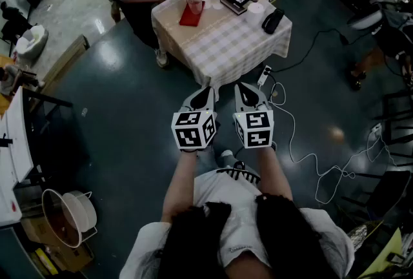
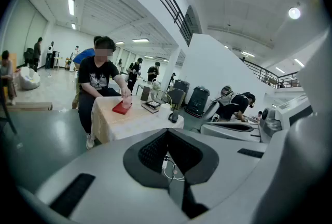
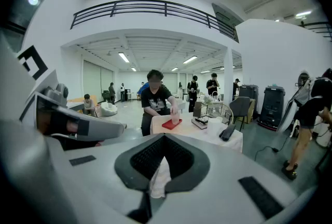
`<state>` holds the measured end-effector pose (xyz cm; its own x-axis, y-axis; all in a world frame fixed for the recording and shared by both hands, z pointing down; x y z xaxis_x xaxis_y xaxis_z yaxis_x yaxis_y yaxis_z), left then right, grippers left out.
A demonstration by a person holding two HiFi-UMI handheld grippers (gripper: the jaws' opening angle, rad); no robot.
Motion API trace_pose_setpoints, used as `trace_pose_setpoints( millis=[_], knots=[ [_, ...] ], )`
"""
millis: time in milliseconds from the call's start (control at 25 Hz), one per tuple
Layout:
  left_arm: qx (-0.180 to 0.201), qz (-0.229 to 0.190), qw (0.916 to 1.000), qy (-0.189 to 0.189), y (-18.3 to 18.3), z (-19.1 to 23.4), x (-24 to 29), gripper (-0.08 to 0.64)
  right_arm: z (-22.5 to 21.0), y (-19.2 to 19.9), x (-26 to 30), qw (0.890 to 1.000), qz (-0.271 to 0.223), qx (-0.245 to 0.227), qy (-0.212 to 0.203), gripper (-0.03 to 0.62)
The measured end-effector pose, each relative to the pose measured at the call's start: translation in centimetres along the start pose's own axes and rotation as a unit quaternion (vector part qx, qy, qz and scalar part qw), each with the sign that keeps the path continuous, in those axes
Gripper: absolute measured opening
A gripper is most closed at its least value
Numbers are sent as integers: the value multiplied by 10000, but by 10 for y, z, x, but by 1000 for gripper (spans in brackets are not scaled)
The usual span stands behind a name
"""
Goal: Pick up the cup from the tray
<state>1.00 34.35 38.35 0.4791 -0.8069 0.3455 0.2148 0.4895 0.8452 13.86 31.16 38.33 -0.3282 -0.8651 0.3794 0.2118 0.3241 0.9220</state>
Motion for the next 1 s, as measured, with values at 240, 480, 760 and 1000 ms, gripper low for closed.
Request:
trace_pose_setpoints(
  millis=[240, 480, 760, 1000],
  knots=[
    [29, 11, 10000, -16, 1, 1, 7, 6, -1, 4, 5, 10000, 16, -5, -9, 6],
    [-4, -18, 10000, -61, 1, 1, 12, 6, -7, 6, 8, 10000, 40, 34, -41, 6],
    [-25, 38, 10000, -55, 1, 6, 23, 6, -14, 8, 22, 9991, 107, 348, -219, 11],
    [16, -10, 10000, -34, -15, 24, 43, 6, -17, -4, 47, 9987, -17, 406, -310, 28]
  ],
)
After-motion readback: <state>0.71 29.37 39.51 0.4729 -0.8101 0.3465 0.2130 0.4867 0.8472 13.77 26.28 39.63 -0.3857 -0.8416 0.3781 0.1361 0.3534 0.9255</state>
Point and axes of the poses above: the fingertips, and each gripper's own axes: x forward along the fingers, z to its left, y out of its underside, the point moved 6 cm from there along -x, backward along the fingers, and after that the axes turned 13 degrees about y, right-handed, at the moved point
